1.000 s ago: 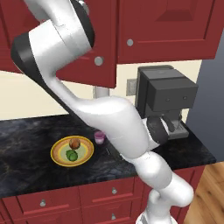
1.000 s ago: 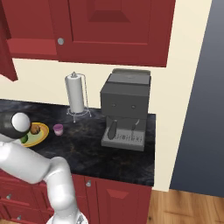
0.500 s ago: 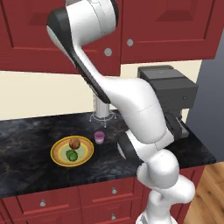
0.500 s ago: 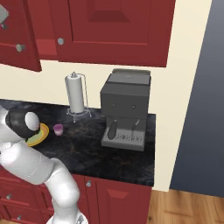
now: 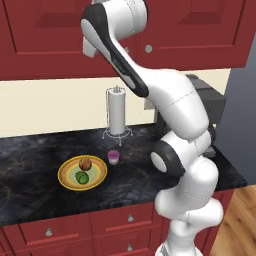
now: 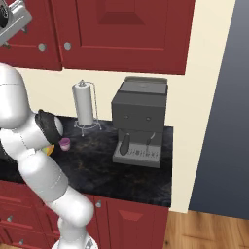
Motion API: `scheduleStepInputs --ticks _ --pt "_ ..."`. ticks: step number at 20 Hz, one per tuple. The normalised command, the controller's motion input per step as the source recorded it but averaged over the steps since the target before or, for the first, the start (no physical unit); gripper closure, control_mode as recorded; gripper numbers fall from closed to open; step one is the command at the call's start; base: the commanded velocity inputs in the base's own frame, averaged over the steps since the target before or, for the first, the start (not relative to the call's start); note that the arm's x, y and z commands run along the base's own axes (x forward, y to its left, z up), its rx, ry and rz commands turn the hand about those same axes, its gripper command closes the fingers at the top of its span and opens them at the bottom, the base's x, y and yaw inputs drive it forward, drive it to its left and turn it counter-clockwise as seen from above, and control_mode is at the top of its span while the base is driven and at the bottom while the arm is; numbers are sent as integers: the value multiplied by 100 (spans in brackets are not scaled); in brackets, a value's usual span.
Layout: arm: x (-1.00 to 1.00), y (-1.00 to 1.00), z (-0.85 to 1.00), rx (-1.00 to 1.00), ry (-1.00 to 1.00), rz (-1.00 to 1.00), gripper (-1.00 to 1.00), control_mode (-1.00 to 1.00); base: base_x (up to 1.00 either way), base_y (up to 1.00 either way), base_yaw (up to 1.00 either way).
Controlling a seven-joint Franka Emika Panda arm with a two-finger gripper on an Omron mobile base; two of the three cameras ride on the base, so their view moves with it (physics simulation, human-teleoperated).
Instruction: Pick the avocado and bread from the counter and place them on the plate. Then pick the jam from the cabinet and place it next to the plate. Lastly close the cabinet door.
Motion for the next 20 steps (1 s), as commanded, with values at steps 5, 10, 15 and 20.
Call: scheduleStepInputs --ticks 5,10,15,20 --pt "54 -40 -51 4 7 19 -100 -100 0 0 0" --pt "47 -35 -48 2 5 19 -100 -100 0 0 0" --pt "45 -35 -44 1 2 19 -100 -100 0 0 0" --pt "27 -46 -60 3 1 20 -100 -100 0 0 0"
